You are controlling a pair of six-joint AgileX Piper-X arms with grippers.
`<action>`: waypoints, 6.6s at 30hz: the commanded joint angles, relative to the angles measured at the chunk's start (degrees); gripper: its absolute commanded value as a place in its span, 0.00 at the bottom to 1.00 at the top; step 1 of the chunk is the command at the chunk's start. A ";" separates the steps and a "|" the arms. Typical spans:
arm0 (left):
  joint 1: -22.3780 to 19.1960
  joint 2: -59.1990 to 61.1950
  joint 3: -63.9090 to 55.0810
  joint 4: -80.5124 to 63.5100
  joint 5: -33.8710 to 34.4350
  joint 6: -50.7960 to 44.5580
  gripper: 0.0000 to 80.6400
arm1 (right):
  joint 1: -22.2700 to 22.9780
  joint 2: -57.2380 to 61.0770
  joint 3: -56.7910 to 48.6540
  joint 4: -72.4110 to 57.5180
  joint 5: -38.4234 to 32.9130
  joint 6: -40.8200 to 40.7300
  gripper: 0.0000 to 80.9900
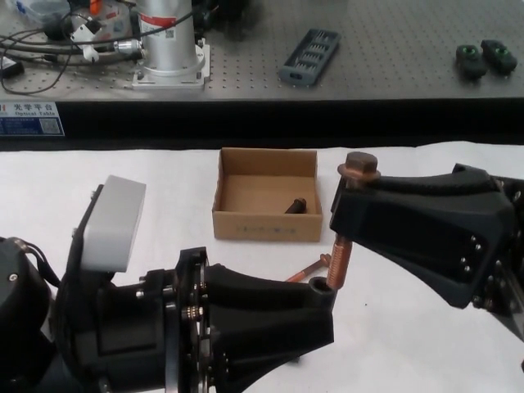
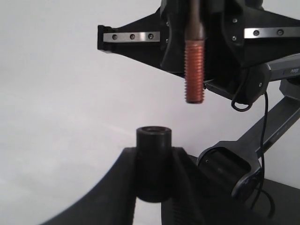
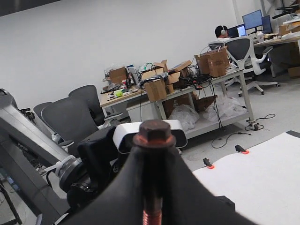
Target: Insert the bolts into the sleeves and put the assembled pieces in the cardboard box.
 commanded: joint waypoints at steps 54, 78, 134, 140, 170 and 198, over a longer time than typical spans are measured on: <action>-0.23 -0.03 -0.27 -3.79 0.08 -1.13 0.01 | 0.12 3.13 -0.16 3.68 -5.72 -1.92 0.04; -0.23 -0.03 -0.37 -10.05 -4.39 -1.13 0.01 | 0.12 3.13 -0.16 3.77 -4.05 -2.40 0.46; 11.36 36.52 -65.77 70.02 -18.91 -0.36 0.01 | -12.05 -24.15 -0.16 50.10 9.80 -9.91 0.04; 11.36 44.34 -74.30 73.67 -22.48 0.64 0.01 | -12.05 -24.15 -0.16 50.10 9.80 -9.91 0.04; 11.99 65.88 -83.24 75.76 -31.80 3.48 0.01 | -12.05 -24.15 -0.16 55.22 9.80 -9.88 0.04; 11.99 68.79 -83.40 72.05 -33.39 3.30 0.41 | -12.05 -24.15 -0.16 55.18 9.80 -8.58 0.04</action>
